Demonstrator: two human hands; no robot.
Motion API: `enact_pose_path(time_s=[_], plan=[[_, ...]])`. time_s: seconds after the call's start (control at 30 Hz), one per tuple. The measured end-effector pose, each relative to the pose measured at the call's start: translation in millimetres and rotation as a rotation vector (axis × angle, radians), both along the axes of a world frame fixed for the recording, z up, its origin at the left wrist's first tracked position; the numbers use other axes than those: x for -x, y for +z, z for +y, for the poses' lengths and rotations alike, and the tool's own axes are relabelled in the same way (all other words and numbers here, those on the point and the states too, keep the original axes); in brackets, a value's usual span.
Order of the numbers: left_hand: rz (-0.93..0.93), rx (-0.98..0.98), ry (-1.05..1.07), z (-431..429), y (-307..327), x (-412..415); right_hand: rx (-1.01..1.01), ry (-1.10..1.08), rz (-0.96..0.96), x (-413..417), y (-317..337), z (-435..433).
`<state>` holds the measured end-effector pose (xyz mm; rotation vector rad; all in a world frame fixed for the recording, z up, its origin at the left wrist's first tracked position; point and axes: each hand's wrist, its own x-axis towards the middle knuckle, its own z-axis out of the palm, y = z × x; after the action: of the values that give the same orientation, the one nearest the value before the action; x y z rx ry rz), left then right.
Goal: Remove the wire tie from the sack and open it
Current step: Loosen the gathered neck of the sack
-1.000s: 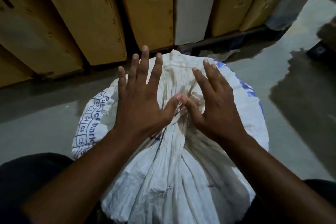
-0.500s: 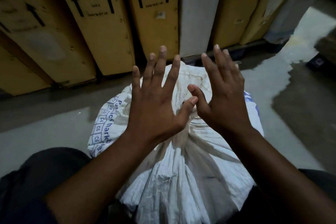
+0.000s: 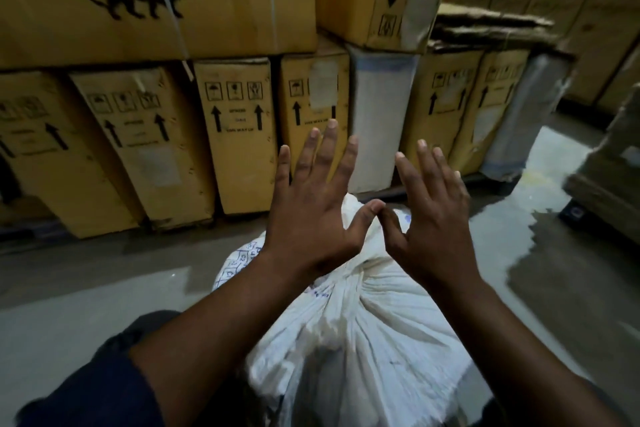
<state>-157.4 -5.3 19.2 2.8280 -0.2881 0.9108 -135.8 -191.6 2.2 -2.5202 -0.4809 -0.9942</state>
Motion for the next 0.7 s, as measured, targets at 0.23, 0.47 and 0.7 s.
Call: enact_pose_path(time_s=[0.23,0.47,0.7], plan=[[0.007,-0.014,-0.005,0.5,-6.7,3.0,0.024,-0.005,0.009,3.9,-1.0,-6.8],[0.197,0.022,0.025,20.6,-90.9,-21.3,-0.092,0.081,0.361,-22.8,-79.0,-5.7],[0.643,-0.02,-0.149,28.7,-194.3,-31.0,-0.491,0.07,0.827,-71.7,-144.4,9.8]])
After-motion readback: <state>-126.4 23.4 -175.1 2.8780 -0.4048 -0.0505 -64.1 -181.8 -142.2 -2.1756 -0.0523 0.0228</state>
